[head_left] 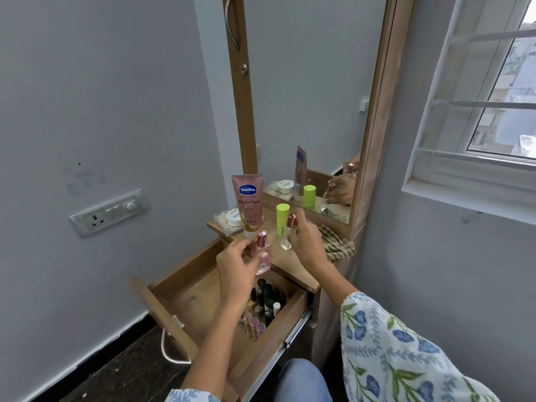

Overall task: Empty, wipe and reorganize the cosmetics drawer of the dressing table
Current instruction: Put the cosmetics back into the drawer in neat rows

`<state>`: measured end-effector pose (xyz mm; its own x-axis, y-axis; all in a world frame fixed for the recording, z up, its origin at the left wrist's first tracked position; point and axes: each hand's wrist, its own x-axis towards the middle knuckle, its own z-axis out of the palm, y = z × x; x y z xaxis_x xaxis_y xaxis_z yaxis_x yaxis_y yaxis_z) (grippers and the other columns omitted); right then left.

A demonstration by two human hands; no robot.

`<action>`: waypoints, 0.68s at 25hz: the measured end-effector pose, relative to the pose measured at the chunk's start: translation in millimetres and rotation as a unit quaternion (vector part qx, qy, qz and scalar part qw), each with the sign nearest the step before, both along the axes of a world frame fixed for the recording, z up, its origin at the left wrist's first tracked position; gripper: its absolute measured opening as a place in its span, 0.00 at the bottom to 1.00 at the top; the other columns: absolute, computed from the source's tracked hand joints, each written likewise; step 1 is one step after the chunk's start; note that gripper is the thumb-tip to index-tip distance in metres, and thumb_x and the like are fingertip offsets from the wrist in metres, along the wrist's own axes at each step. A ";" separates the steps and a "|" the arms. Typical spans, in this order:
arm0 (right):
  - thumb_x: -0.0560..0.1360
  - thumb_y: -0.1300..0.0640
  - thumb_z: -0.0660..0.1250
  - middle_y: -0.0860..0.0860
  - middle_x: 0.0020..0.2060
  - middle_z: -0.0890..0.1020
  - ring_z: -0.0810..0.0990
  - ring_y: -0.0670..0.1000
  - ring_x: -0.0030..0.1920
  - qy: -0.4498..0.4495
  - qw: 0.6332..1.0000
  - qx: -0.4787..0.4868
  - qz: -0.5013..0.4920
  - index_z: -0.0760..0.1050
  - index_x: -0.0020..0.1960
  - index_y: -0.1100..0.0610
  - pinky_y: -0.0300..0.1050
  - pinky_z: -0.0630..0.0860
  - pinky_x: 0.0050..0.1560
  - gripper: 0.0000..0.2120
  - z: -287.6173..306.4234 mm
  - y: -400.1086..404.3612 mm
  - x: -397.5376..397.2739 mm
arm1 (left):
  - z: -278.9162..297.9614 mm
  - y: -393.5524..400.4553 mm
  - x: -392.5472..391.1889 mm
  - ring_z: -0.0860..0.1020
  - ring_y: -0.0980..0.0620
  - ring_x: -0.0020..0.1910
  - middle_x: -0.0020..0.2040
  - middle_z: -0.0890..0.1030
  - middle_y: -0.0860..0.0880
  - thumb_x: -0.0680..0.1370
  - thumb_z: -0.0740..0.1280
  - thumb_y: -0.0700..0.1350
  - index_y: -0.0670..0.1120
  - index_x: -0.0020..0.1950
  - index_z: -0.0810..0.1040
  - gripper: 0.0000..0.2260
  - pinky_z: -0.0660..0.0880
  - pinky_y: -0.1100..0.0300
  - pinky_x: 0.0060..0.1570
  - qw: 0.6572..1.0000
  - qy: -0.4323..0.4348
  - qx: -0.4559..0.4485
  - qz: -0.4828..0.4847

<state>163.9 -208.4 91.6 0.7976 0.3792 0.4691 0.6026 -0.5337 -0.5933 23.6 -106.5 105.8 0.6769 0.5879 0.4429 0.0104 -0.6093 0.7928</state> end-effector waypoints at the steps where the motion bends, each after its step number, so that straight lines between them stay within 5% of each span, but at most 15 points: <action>1: 0.72 0.67 0.68 0.56 0.46 0.80 0.80 0.58 0.46 0.013 0.999 0.029 0.027 0.66 0.58 0.57 0.53 0.78 0.45 0.19 -1.4 -1.9 -9.5 | 1.6 4.5 -6.0 0.80 0.56 0.45 0.48 0.82 0.53 0.67 0.77 0.41 0.44 0.55 0.82 0.18 0.78 0.58 0.53 1.000 0.006 0.005 -0.006; 5: 0.70 0.67 0.72 0.47 0.44 0.81 0.82 0.46 0.44 0.083 0.982 0.134 0.103 0.69 0.56 0.54 0.41 0.81 0.45 0.20 -2.4 -6.0 -52.8 | 4.9 30.8 -37.9 0.79 0.63 0.43 0.46 0.81 0.56 0.65 0.78 0.42 0.45 0.55 0.82 0.19 0.76 0.65 0.51 0.998 0.042 0.035 -0.026; 8: 0.67 0.67 0.75 0.51 0.44 0.82 0.83 0.46 0.44 0.179 0.950 0.188 0.174 0.70 0.52 0.50 0.37 0.80 0.43 0.21 -1.1 -7.8 -86.5 | 4.7 51.6 -63.6 0.78 0.68 0.42 0.43 0.79 0.63 0.64 0.79 0.43 0.49 0.52 0.82 0.18 0.74 0.71 0.47 0.996 0.070 0.037 -0.041; 14: 0.67 0.66 0.74 0.52 0.39 0.81 0.82 0.52 0.37 0.194 0.955 0.062 0.218 0.70 0.49 0.50 0.48 0.81 0.41 0.19 -18.8 0.6 -143.3 | -7.0 79.0 -95.2 0.79 0.66 0.43 0.41 0.82 0.59 0.62 0.80 0.41 0.50 0.48 0.84 0.17 0.73 0.76 0.45 0.986 0.140 0.030 -0.085; 17: 0.69 0.62 0.72 0.51 0.35 0.80 0.81 0.52 0.36 0.174 0.964 -0.045 0.195 0.65 0.46 0.50 0.45 0.79 0.35 0.17 -32.9 7.5 -152.2 | -10.5 82.2 -95.2 0.81 0.63 0.43 0.43 0.82 0.58 0.62 0.80 0.40 0.48 0.49 0.84 0.17 0.73 0.72 0.47 0.981 0.166 0.011 -0.097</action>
<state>11.7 -200.9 58.7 0.6891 0.7091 0.1495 0.5408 -0.3659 -0.7574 -71.5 -24.3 95.3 0.8838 0.4274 0.1904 0.1484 -0.6420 0.7522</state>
